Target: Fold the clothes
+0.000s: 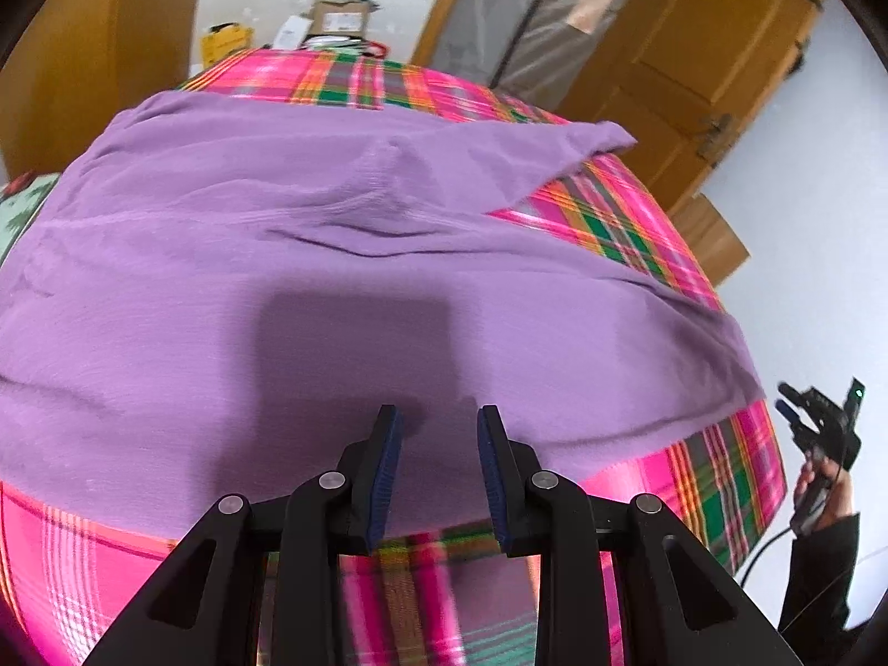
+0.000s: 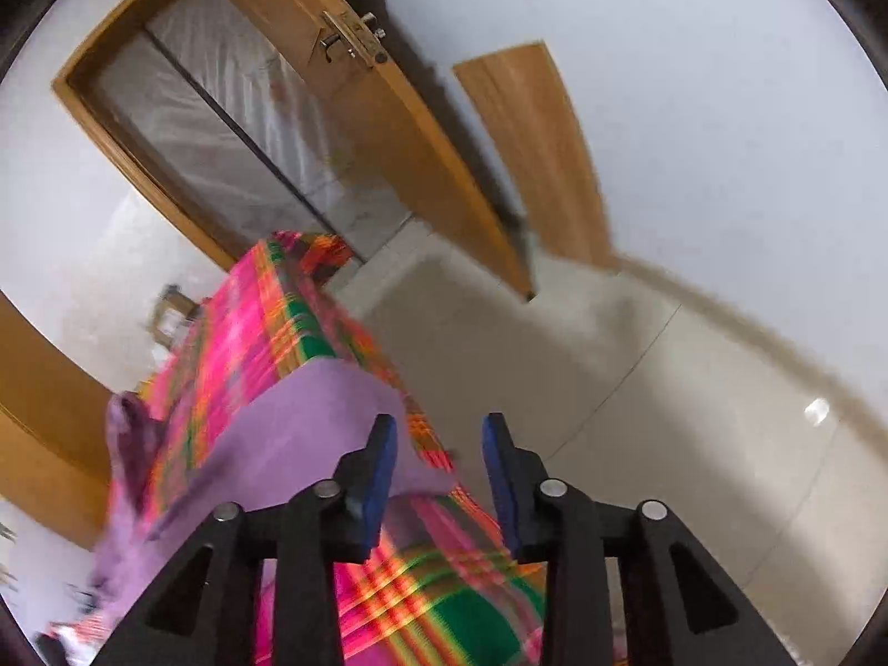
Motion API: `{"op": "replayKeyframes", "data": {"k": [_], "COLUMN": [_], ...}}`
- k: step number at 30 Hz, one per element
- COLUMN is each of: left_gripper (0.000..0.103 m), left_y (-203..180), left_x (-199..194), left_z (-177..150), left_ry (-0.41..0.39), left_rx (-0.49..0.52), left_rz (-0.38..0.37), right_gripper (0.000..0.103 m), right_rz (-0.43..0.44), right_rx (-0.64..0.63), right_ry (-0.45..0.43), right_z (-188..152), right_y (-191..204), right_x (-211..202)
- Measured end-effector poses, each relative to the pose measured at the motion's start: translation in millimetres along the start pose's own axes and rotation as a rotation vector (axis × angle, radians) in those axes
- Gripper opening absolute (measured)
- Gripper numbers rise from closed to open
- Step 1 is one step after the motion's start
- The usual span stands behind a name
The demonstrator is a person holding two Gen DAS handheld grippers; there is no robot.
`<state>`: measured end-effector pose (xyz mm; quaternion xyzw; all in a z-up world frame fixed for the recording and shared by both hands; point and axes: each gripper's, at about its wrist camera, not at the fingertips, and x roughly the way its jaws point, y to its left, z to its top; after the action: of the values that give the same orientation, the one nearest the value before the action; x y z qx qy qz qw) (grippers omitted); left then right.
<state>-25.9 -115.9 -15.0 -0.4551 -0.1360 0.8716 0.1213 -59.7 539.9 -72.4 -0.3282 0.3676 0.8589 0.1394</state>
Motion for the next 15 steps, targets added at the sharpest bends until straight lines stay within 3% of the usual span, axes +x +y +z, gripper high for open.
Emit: {"op": "replayKeyframes", "data": {"k": [4, 6, 12, 15], "left_gripper": [0.03, 0.041, 0.042, 0.042], "left_y": [-24.3, -37.9, -75.7, -94.3], "left_x": [5.4, 8.6, 18.7, 30.4], "left_z": [-6.4, -9.9, -17.1, -19.5], "left_ry": [0.014, 0.019, 0.023, 0.035], "left_rx": [0.086, 0.136, 0.27, 0.337], "left_rz": [-0.045, -0.065, -0.11, -0.093], "right_gripper": [0.042, 0.042, 0.045, 0.045], "right_rz": [0.121, 0.166, 0.22, 0.252], "right_rx": [0.094, 0.116, 0.147, 0.167], "right_ry": [0.092, 0.12, 0.138, 0.142], "right_z": [-13.0, -20.2, -22.2, -19.0], "right_y": [-11.4, -13.2, -18.3, -17.4], "right_x": [5.4, 9.0, 19.4, 32.7]}}
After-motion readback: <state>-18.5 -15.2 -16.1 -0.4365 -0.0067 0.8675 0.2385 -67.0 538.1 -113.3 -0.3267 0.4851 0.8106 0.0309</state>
